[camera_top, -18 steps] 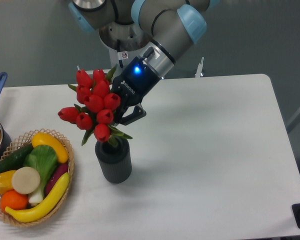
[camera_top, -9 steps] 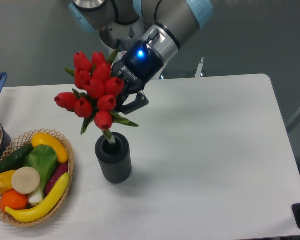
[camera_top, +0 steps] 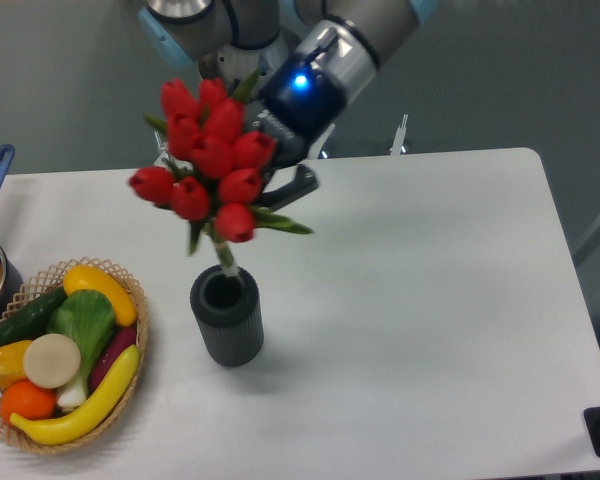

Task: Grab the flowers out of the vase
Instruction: 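Carry the tulip bunch up and away from the vase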

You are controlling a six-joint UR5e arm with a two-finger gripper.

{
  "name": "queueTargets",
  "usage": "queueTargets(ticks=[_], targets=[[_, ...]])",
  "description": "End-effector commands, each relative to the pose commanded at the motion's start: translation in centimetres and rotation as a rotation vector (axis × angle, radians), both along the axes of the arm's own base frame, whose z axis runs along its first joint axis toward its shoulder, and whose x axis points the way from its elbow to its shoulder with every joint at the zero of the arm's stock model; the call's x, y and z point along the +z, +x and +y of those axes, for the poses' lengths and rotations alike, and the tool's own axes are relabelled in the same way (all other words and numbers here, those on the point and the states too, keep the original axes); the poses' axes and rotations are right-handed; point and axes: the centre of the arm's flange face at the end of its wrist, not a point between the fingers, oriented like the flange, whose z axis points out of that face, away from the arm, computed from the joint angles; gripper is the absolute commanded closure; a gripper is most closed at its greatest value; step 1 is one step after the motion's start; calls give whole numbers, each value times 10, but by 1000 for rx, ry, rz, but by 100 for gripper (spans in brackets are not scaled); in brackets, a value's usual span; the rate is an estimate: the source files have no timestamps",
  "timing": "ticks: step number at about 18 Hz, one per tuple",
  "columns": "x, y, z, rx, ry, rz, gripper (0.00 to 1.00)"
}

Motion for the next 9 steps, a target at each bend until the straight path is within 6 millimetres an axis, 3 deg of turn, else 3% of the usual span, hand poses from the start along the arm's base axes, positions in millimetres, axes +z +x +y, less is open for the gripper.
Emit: queueTargets(ticks=[5, 9], targets=[[-22, -49, -33, 62, -3, 63, 53], [-37, -65, -44, 74, -10, 92, 53]])
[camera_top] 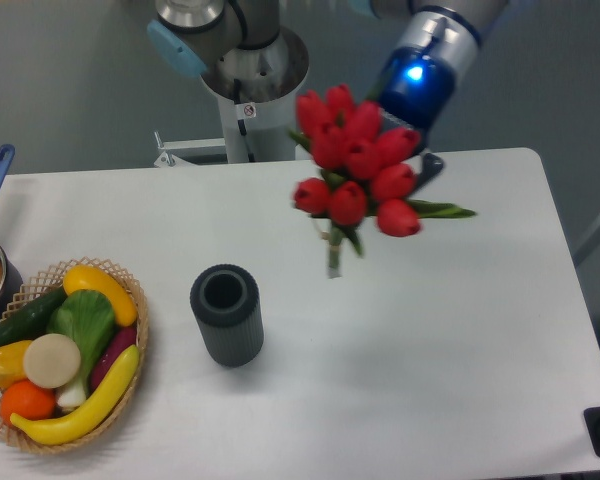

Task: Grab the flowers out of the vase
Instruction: 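Carry the tulip bunch up and away from the vase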

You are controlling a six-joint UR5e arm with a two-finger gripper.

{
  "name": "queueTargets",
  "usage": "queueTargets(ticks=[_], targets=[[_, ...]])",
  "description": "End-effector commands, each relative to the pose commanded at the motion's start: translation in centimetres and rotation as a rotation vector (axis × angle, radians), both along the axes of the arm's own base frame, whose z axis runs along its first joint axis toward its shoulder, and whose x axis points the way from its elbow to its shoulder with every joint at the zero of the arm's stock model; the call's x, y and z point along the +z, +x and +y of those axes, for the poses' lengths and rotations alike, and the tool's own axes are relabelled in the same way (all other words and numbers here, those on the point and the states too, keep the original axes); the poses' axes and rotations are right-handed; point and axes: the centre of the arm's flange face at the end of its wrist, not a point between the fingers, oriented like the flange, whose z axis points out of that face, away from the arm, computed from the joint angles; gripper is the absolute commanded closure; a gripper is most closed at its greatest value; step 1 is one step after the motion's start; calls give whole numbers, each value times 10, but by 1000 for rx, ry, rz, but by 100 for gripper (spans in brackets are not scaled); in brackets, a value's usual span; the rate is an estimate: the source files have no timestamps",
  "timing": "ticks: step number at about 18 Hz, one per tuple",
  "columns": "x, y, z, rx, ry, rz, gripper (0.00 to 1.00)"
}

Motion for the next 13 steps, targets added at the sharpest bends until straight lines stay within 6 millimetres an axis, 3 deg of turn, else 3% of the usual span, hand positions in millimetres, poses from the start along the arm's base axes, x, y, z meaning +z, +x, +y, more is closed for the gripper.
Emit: queueTargets(ticks=[13], targets=[[1, 1, 1, -1, 2, 14, 53]])
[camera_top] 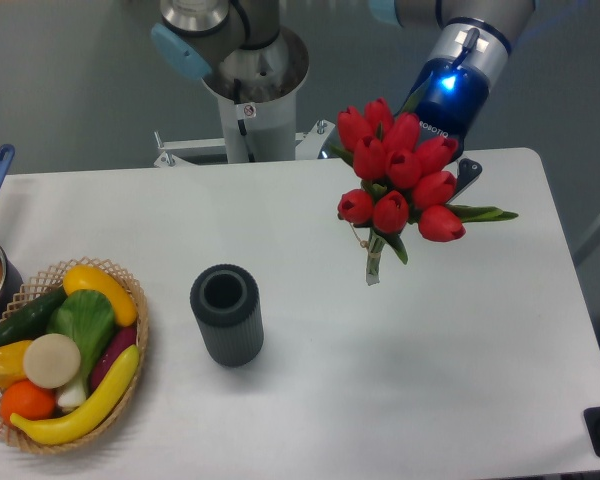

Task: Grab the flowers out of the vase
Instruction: 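Carry the tulip bunch up and away from the vase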

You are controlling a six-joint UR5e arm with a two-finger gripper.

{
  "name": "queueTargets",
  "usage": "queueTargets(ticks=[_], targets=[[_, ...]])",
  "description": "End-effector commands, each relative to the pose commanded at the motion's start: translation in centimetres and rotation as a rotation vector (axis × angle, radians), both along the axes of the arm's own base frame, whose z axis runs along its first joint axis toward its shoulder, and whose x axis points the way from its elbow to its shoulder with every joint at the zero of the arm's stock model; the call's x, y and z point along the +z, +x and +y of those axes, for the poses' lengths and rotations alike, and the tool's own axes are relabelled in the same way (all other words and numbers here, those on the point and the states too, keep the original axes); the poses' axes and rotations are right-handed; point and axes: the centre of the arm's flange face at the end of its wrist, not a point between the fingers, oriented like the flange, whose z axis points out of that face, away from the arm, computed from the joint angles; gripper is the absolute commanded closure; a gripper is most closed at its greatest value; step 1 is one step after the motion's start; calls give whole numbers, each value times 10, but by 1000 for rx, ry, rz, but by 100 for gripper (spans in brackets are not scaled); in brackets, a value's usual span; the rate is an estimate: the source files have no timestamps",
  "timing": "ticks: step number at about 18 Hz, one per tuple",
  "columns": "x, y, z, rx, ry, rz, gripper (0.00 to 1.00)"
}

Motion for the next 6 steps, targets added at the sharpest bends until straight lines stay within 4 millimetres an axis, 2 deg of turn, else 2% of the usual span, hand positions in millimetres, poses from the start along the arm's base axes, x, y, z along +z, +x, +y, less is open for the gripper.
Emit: queueTargets(ticks=[6], targets=[[-3, -2, -1, 9, -23, 8, 53]])
